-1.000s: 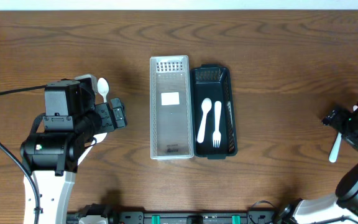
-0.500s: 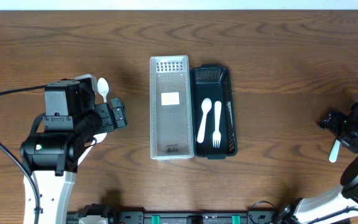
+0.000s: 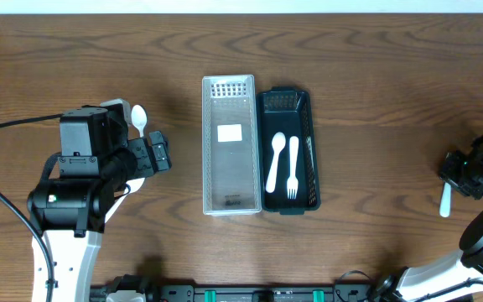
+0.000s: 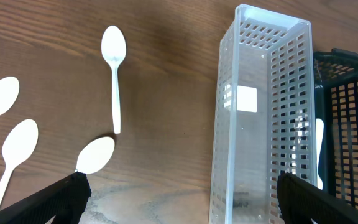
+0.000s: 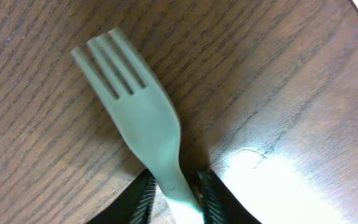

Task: Pack container
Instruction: 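Grasp a white fork with the right gripper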

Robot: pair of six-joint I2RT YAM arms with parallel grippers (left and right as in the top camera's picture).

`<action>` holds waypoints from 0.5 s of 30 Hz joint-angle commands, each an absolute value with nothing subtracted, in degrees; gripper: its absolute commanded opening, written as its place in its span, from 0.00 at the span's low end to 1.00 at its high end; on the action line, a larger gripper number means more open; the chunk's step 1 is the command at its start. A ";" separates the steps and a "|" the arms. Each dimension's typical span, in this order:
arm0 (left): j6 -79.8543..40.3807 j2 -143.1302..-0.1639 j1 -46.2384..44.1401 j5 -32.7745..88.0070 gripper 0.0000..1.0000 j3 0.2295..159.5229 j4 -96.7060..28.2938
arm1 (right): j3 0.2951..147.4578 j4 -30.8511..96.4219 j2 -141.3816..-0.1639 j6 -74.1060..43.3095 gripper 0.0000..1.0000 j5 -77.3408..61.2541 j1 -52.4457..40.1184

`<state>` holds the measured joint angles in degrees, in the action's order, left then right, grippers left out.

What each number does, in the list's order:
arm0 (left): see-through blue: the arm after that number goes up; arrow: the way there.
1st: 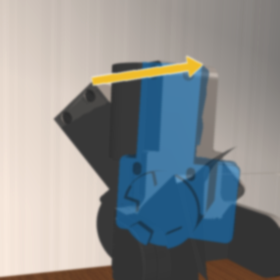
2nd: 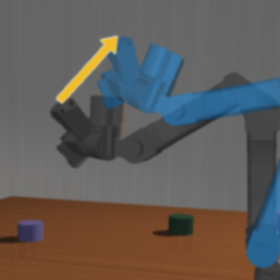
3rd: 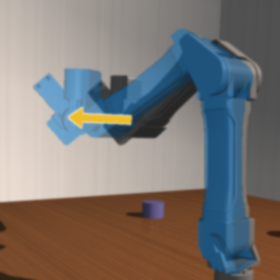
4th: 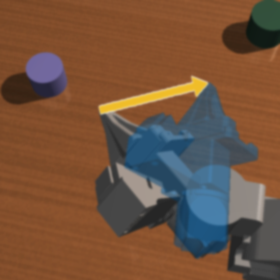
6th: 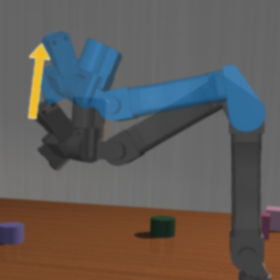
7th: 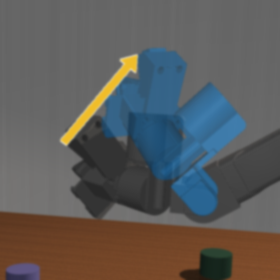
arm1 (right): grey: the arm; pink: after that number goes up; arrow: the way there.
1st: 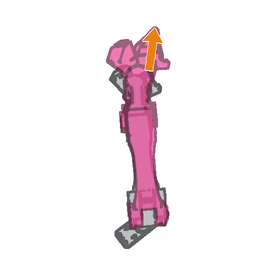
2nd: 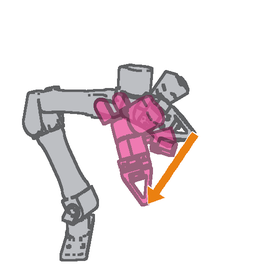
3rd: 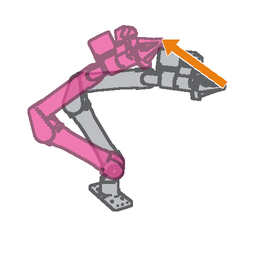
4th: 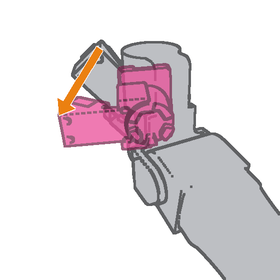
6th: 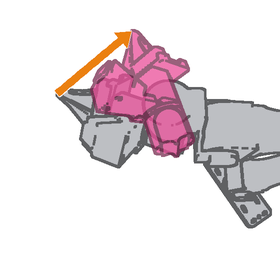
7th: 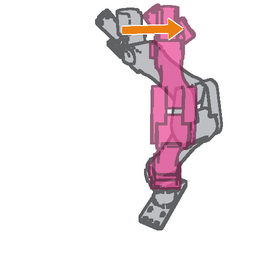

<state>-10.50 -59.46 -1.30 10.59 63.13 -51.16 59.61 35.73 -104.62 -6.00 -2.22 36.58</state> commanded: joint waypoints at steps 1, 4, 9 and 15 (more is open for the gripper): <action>-10.61 -59.48 -1.43 11.09 0.98 64.25 -51.13 | 59.13 36.05 -106.74 -6.13 0.24 -4.58 36.77; -10.63 -59.48 -1.43 11.09 0.98 64.25 -51.13 | 59.13 36.14 -106.74 -6.15 0.17 -4.58 36.71; -10.63 -59.48 -1.43 11.11 0.98 64.25 -51.13 | 59.13 36.16 -106.74 -6.20 0.12 -4.86 36.69; -10.63 -59.48 -1.43 11.11 0.98 64.25 -51.13 | 59.59 36.51 -106.28 -7.31 0.01 -5.06 35.22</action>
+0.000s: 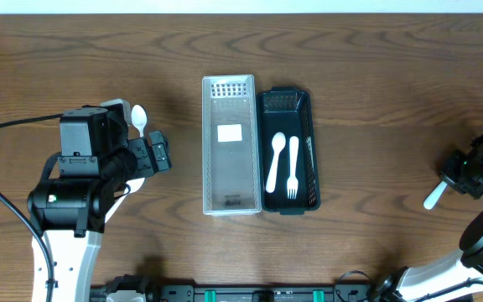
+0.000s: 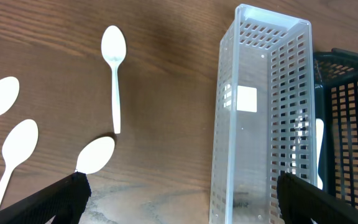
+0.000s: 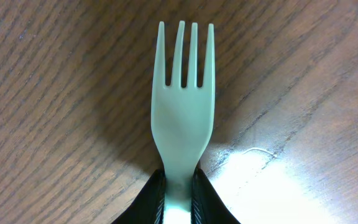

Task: Pack container
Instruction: 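Grasp a white fork with the right gripper, then place the fork into the black basket and release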

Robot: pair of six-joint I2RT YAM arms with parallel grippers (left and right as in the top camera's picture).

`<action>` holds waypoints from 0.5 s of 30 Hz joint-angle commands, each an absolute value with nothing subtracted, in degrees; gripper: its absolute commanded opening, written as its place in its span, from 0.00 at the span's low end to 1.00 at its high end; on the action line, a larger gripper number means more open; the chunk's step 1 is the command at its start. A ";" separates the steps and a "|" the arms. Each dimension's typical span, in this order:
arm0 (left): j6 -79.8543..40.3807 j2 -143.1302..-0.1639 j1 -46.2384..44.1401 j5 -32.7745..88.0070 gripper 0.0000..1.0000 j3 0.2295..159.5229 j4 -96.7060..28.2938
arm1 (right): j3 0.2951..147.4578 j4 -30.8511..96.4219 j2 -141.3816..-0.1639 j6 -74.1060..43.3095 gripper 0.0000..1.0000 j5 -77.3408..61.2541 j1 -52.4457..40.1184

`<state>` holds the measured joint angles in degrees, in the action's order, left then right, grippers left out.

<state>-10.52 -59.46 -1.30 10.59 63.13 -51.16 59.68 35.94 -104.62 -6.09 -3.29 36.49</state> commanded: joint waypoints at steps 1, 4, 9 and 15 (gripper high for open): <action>-10.63 -59.48 -1.43 11.11 0.98 64.25 -51.16 | 59.99 36.91 -105.80 -7.68 0.01 -5.06 34.41; -10.63 -59.48 -1.43 11.11 0.98 64.25 -51.13 | 61.91 39.16 -103.42 -7.68 0.02 -5.04 31.11; -10.61 -59.48 -1.43 11.11 0.98 64.25 -51.13 | 66.98 44.21 -95.55 -7.66 0.01 -4.93 21.34; -10.61 -59.48 -1.43 11.11 0.98 64.25 -51.16 | 74.83 48.27 -87.15 -13.78 0.01 -4.56 5.39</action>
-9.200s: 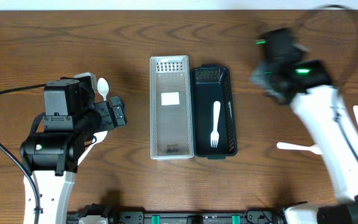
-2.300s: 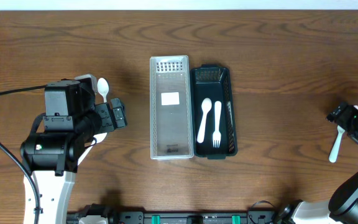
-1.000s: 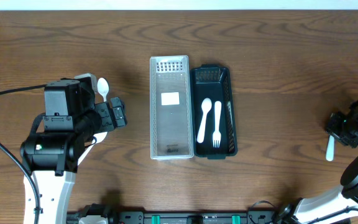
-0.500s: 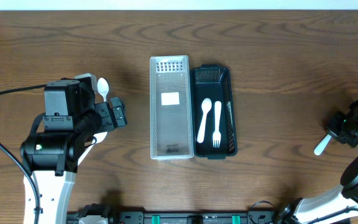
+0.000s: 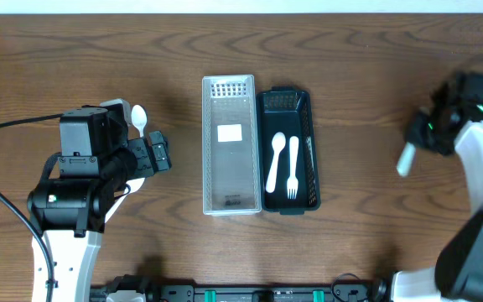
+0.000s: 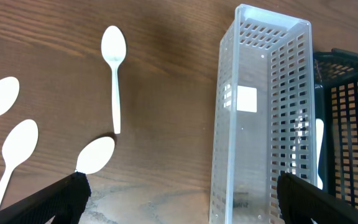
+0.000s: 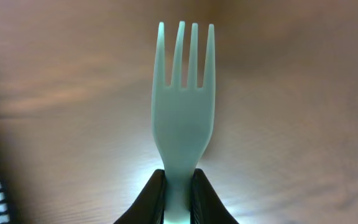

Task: Pack container
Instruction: 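Place the fork into the black basket and release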

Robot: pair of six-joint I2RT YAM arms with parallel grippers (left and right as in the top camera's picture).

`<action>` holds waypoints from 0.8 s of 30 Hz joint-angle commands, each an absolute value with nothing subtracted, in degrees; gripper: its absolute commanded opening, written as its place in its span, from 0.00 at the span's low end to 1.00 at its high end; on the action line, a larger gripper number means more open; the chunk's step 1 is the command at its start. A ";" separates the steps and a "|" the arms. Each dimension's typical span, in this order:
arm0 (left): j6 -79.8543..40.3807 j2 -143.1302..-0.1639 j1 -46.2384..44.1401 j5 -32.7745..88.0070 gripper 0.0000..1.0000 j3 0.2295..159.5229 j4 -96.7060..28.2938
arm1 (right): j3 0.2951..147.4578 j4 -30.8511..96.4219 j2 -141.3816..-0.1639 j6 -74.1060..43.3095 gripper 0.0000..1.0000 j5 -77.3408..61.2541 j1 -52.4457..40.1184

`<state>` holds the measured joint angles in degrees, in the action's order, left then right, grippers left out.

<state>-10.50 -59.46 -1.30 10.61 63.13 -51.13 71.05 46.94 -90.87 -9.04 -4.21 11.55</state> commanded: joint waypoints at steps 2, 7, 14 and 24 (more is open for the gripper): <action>-10.61 -59.48 -1.43 11.11 0.98 64.25 -51.13 | 77.12 49.28 -86.63 -16.21 0.02 -4.54 -0.16; -10.63 -59.48 -1.43 11.11 0.98 64.25 -51.18 | 78.96 48.95 -87.77 -22.15 0.02 0.19 -14.17; -10.63 -59.48 -1.43 11.14 0.98 64.25 -51.20 | 78.96 48.12 -96.01 -30.06 0.02 8.71 -26.50; -10.61 -59.48 -1.43 11.14 0.98 64.25 -51.20 | 78.96 46.17 -107.02 -29.39 0.03 2.46 -29.50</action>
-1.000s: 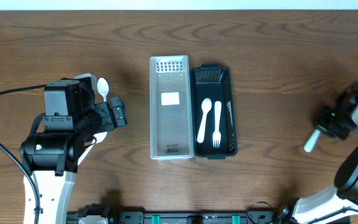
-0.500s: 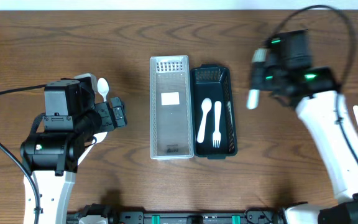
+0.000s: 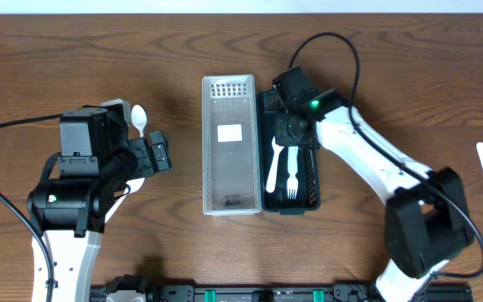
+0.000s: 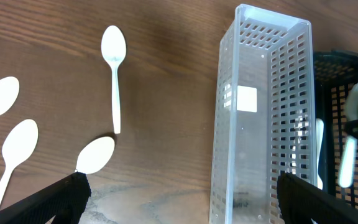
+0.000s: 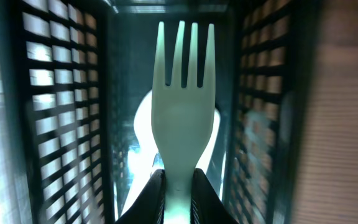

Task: Pack container
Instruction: 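Place the fork into the black basket and release, then move the right gripper to the last white fork at the right edge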

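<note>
My right gripper [image 5: 179,182] is shut on the handle of a white fork [image 5: 182,93], tines pointing away from the camera. It hangs over the black basket [image 5: 61,106], where a white spoon [image 5: 140,124] lies below. From overhead, the right gripper [image 3: 291,132] is over the far half of the black basket [image 3: 314,172], which holds a spoon [image 3: 275,164] and a fork [image 3: 293,178]. The clear container [image 3: 230,155] stands beside it on the left. My left gripper [image 4: 179,193] stands open over bare table to the left of the clear container [image 4: 260,112].
Several white spoons [image 4: 114,62] lie on the table left of the clear container. One more white fork lies at the far right of the table. My right arm [image 3: 376,168] reaches across the table's right half.
My right gripper, still shut on the fork, has gone from the table's right side to over the black basket. A second fork now shows at the far right. The left arm has not moved.
My right gripper was shut on a fork's handle low at the far right, the fork tilted. Then it held the fork straight just over the wood. Then it was higher and further left. Now the fork hangs over the black basket. The left gripper stayed open throughout.
</note>
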Robot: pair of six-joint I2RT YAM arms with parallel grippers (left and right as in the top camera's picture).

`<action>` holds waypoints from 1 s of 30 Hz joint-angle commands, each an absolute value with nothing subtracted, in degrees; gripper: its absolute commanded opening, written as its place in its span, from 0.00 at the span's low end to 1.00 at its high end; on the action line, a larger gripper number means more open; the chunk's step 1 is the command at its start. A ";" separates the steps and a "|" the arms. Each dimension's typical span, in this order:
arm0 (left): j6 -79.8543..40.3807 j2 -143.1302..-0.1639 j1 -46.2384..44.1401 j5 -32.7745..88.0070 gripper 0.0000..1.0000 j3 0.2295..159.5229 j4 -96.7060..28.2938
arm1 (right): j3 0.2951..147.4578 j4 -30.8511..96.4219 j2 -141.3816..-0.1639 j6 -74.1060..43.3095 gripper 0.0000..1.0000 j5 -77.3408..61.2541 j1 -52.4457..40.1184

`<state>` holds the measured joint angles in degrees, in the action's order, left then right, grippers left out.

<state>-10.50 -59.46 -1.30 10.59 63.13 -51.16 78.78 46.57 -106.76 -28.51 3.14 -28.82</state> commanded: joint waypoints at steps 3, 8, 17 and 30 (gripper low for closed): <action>-10.61 -59.48 -1.43 11.14 0.98 64.25 -51.18 | 79.42 45.56 -106.34 -26.09 0.20 2.46 -29.47; -10.61 -59.48 -1.43 11.11 0.98 64.25 -51.16 | 83.13 47.05 -104.31 -19.07 0.63 2.28 -29.06; -10.59 -59.48 -1.43 11.11 0.98 64.25 -51.16 | 93.71 56.10 -95.94 -20.12 0.75 9.54 -19.99; -10.61 -59.48 -1.43 11.11 0.98 64.25 -51.13 | 94.35 64.16 -96.20 5.45 0.94 5.54 20.67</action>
